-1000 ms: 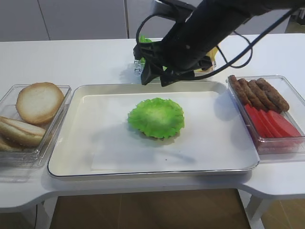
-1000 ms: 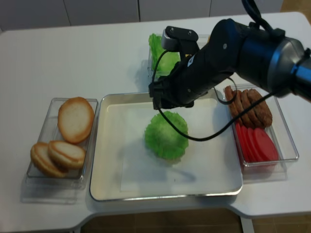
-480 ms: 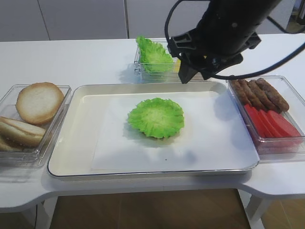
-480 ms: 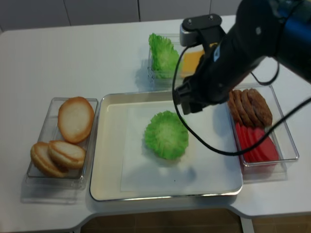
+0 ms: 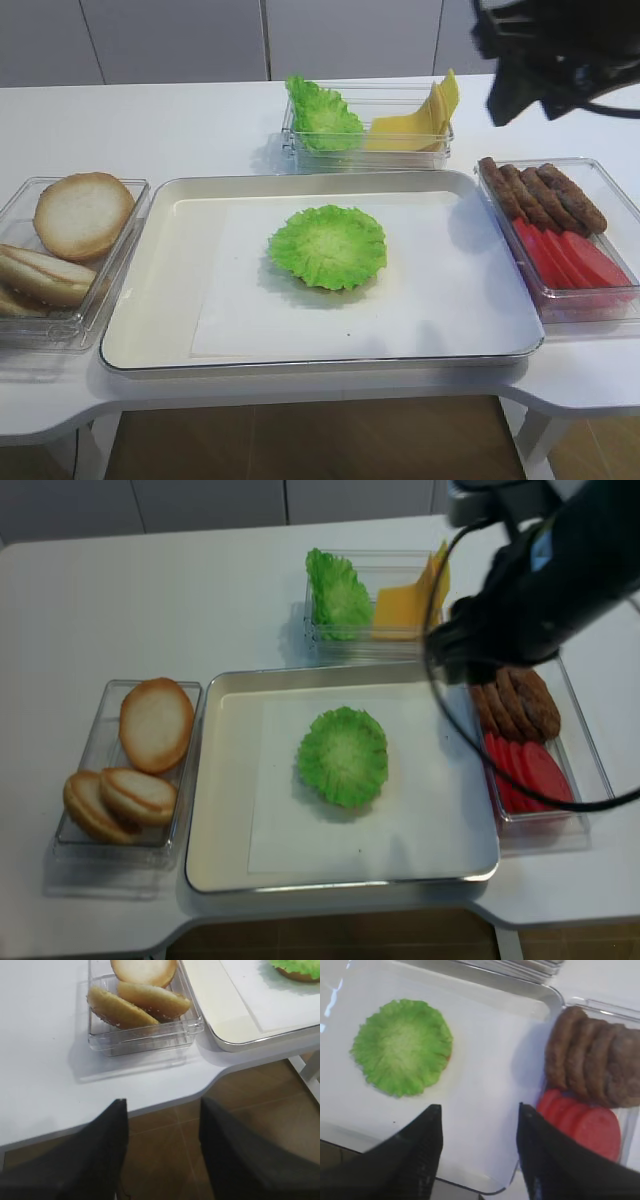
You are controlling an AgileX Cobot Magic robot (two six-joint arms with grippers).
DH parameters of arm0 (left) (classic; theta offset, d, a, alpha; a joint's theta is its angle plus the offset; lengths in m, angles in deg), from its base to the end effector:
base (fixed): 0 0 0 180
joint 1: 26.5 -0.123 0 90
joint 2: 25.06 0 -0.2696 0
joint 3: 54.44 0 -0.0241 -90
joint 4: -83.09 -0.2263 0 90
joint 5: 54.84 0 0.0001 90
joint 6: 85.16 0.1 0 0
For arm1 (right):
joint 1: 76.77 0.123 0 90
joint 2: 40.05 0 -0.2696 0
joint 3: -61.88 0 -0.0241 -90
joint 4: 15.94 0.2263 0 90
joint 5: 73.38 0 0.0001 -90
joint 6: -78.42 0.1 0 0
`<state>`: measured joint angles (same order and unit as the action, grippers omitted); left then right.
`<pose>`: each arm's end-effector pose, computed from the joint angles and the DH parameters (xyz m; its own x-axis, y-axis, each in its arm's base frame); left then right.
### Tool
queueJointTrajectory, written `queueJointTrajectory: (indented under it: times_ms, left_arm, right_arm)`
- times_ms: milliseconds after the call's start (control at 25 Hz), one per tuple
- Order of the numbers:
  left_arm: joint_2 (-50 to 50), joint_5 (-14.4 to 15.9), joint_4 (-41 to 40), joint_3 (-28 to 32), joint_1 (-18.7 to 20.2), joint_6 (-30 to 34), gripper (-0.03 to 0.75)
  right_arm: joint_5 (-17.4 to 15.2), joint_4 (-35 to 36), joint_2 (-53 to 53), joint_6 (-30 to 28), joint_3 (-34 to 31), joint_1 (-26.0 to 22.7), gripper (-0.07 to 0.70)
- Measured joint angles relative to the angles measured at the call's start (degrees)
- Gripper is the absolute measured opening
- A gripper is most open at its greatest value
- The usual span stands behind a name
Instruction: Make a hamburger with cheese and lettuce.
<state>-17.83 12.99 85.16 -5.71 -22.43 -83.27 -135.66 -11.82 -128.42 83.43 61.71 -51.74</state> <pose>-0.0106 -0.0026 0.2479 -0.5525 0.0587 -0.8314 0.1094 0.9940 -0.0025 0.2389 0.1186 0.3352 -0.8392 -0.2590 -0.4782 -0.3517 0.9291 0.1140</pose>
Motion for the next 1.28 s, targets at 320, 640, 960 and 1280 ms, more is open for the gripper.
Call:
queueJointTrajectory:
  times_ms: [320,640,960,1280]
  left_arm:
    - [0.0,0.0,0.0,0.0,0.0,0.0,0.342]
    - [0.0,0.0,0.0,0.0,0.0,0.0,0.342]
    - [0.0,0.0,0.0,0.0,0.0,0.0,0.342]
    - [0.0,0.0,0.0,0.0,0.0,0.0,0.342]
  right_arm:
    - [-0.37,5.3,10.94,-5.95,-8.5,-18.47,0.364]
    - [-1.57,4.97,23.99,-6.51,-15.74,-24.37,0.364]
    - [-6.03,3.0,37.24,-6.29,-21.18,-24.57,0.364]
    - [-8.48,2.89,53.14,-6.29,-31.27,-24.57,0.365]
